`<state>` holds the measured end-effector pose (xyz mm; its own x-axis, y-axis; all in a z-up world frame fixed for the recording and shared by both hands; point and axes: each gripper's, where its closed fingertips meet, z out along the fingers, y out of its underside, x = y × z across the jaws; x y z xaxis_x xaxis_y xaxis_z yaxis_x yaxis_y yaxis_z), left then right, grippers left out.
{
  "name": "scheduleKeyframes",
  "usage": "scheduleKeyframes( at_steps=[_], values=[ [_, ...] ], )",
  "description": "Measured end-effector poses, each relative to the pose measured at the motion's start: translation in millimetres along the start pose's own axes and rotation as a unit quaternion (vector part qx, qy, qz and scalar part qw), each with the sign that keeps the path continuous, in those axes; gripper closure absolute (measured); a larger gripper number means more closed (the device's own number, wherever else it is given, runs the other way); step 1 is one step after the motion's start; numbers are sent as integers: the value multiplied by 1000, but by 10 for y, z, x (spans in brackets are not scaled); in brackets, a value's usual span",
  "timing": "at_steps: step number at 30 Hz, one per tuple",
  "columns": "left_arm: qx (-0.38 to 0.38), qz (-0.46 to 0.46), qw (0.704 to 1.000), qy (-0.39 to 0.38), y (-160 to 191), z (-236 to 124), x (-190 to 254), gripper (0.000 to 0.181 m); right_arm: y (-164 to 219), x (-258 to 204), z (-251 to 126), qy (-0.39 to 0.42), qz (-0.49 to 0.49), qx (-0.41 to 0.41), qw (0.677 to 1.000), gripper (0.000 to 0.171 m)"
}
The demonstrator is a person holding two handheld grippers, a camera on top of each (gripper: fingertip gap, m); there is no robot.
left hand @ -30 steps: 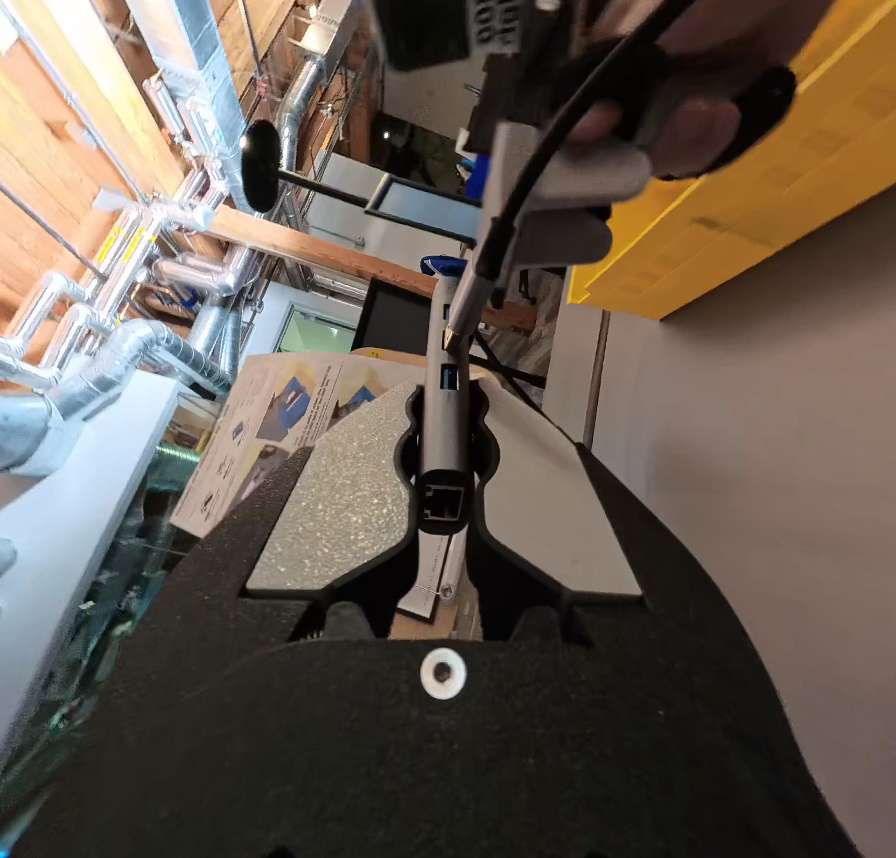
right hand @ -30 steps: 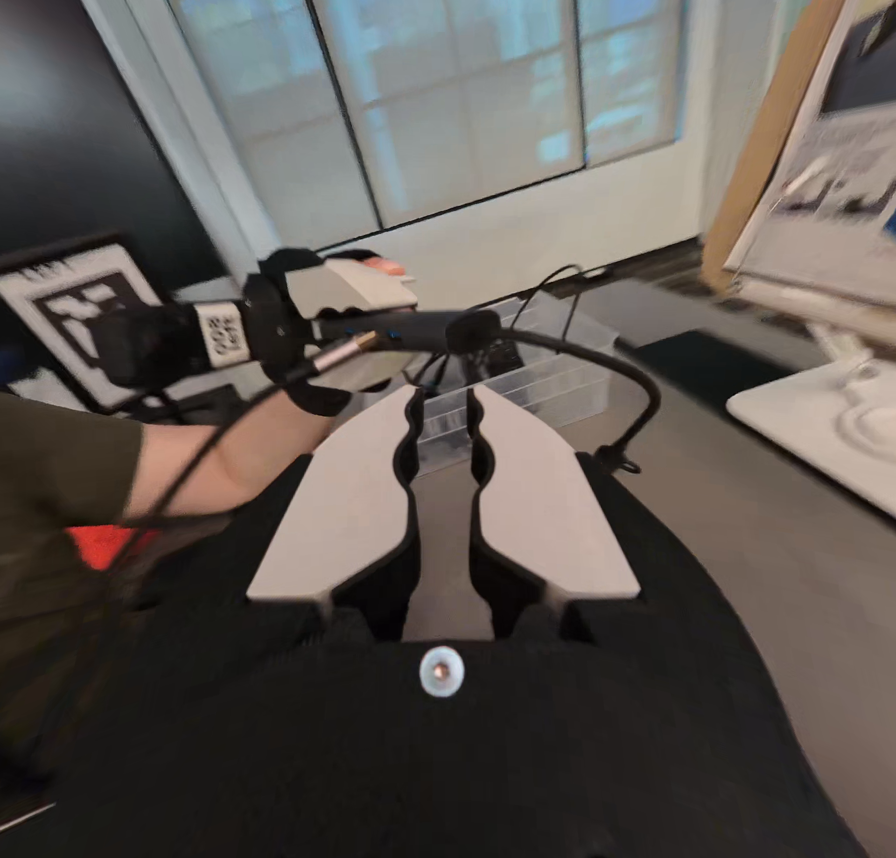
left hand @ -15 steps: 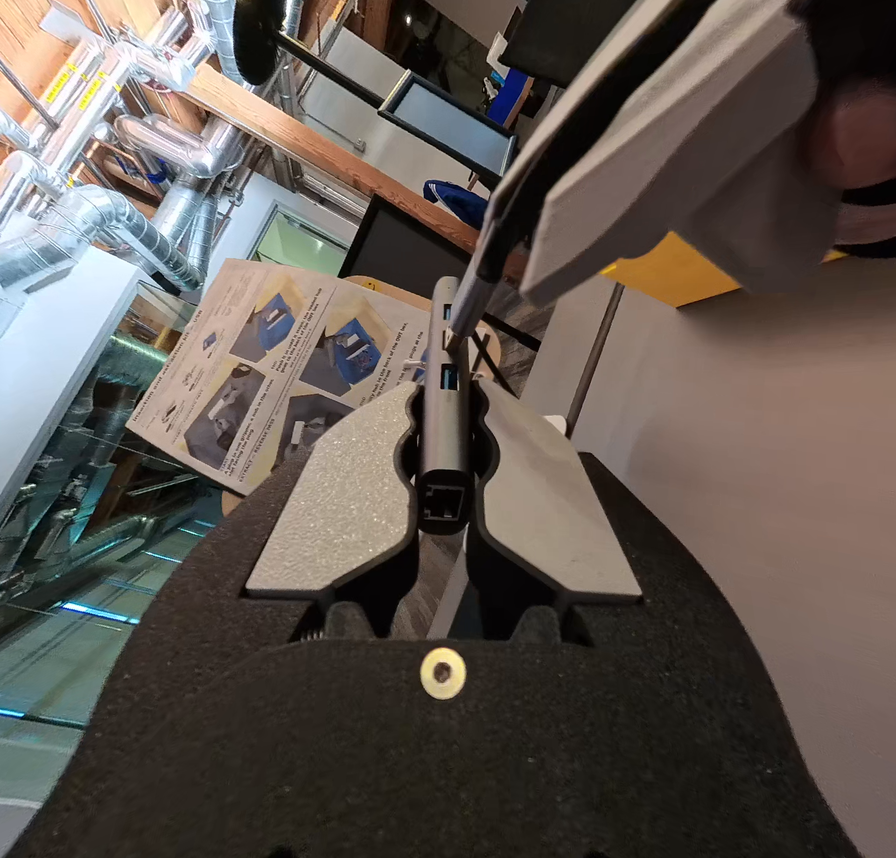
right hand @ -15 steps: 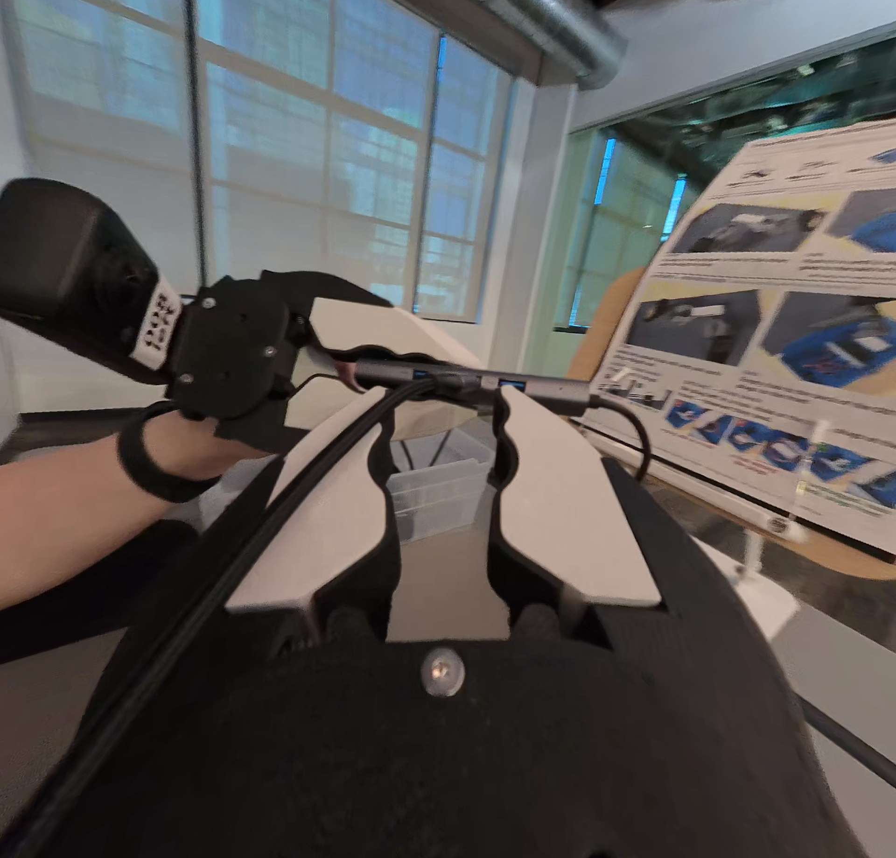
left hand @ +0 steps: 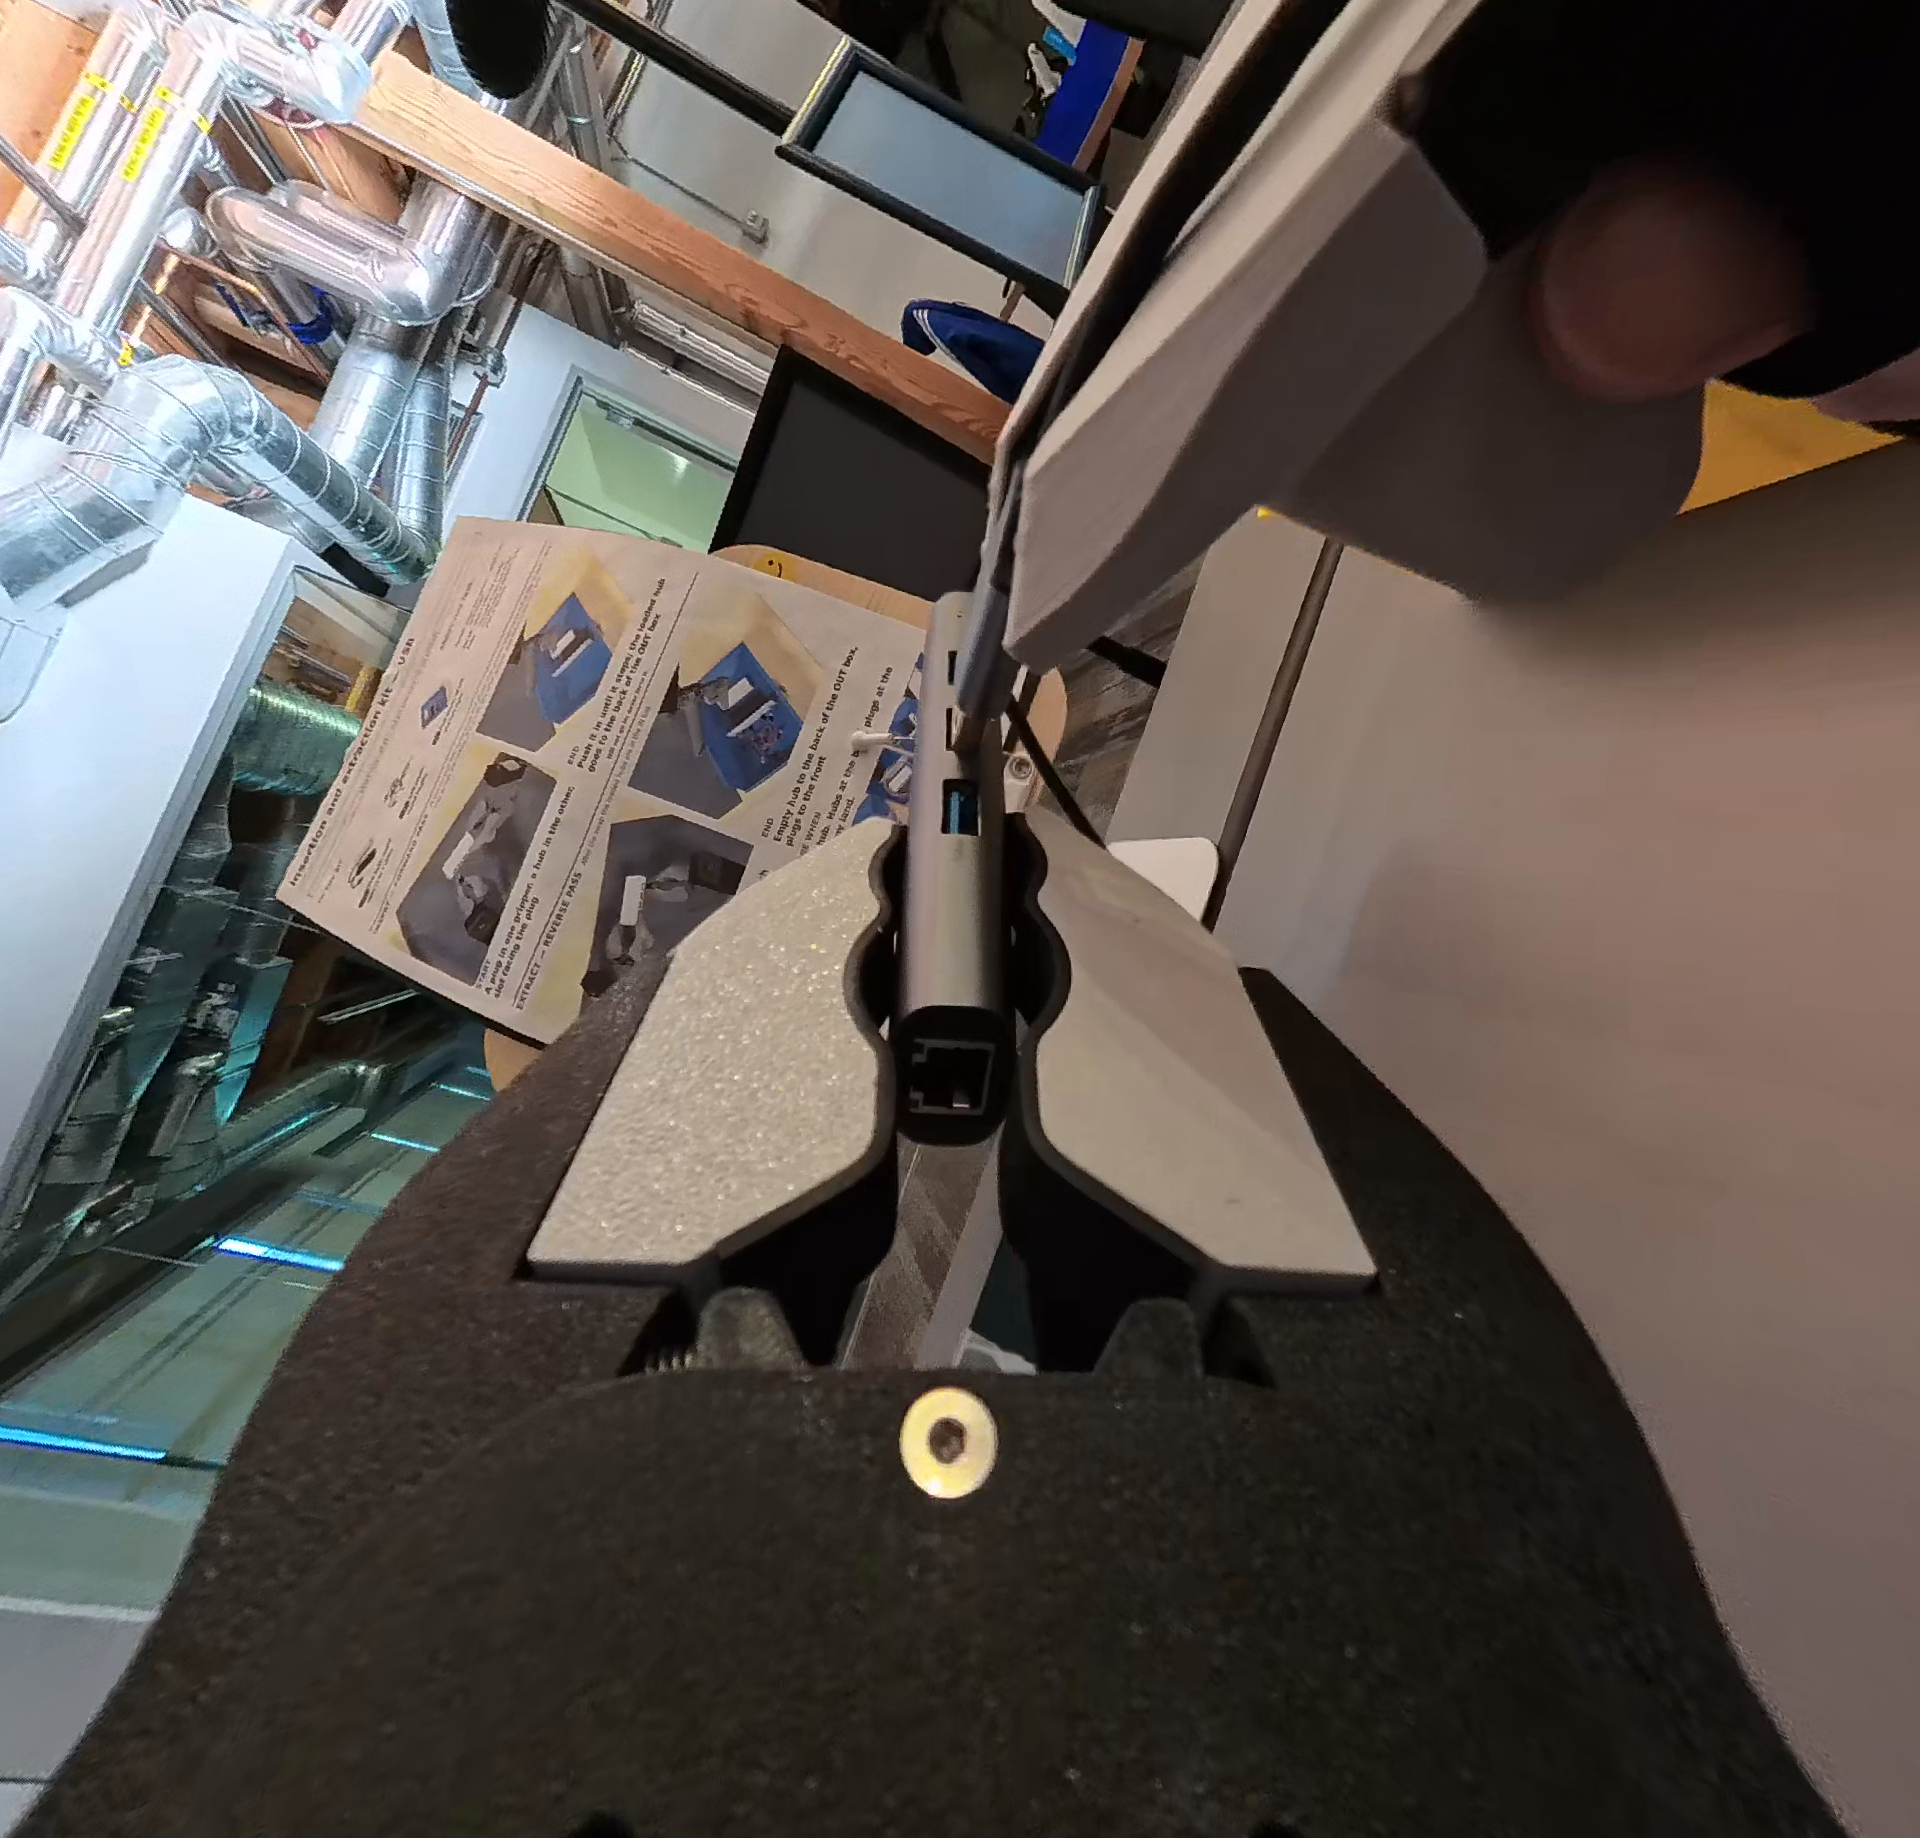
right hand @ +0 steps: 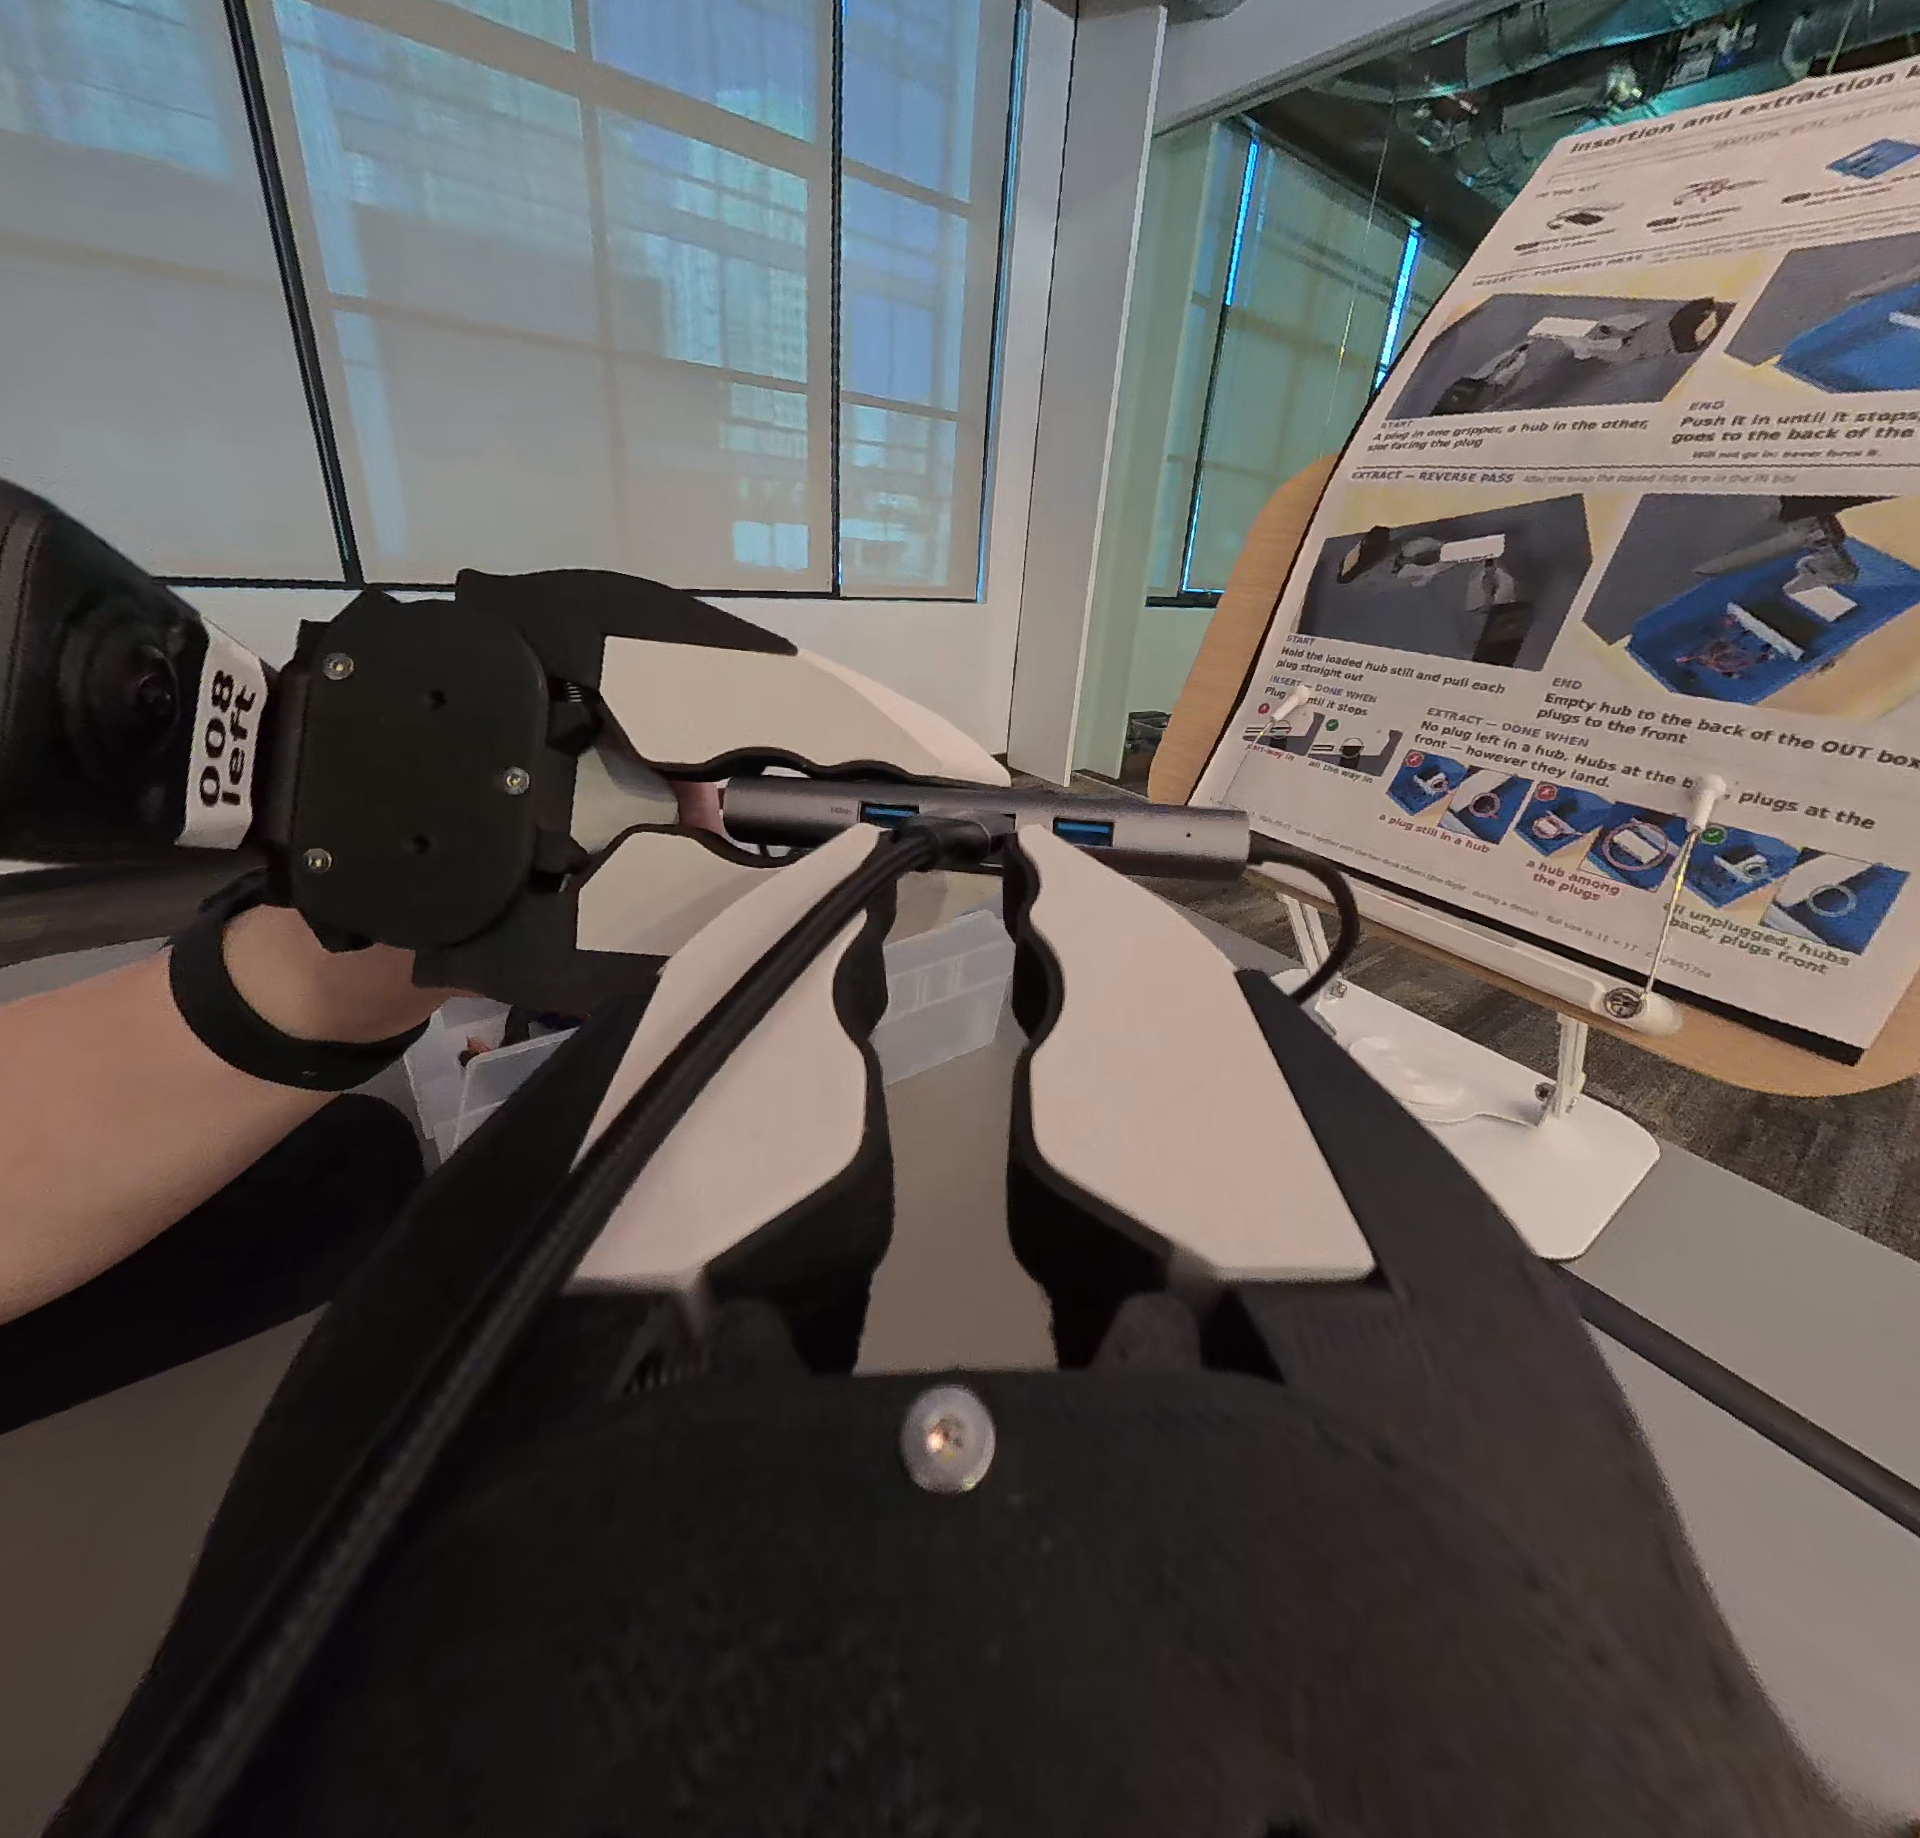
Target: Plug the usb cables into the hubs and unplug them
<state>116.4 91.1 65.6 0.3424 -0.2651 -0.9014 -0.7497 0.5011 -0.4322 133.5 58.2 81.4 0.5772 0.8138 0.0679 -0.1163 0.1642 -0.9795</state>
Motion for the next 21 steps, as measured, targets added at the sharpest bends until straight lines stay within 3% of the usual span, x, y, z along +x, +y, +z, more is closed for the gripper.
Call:
scheduleKeyframes(
  at_steps=[8,21],
  values=[
    [-15,-18,1000,5,37,20,6,165,-12,2,7,11,8,-2,1000,149],
    [-20,26,999,-5,83,58,64,165,63,77,21,15,54,-49,997,152]
  ],
)
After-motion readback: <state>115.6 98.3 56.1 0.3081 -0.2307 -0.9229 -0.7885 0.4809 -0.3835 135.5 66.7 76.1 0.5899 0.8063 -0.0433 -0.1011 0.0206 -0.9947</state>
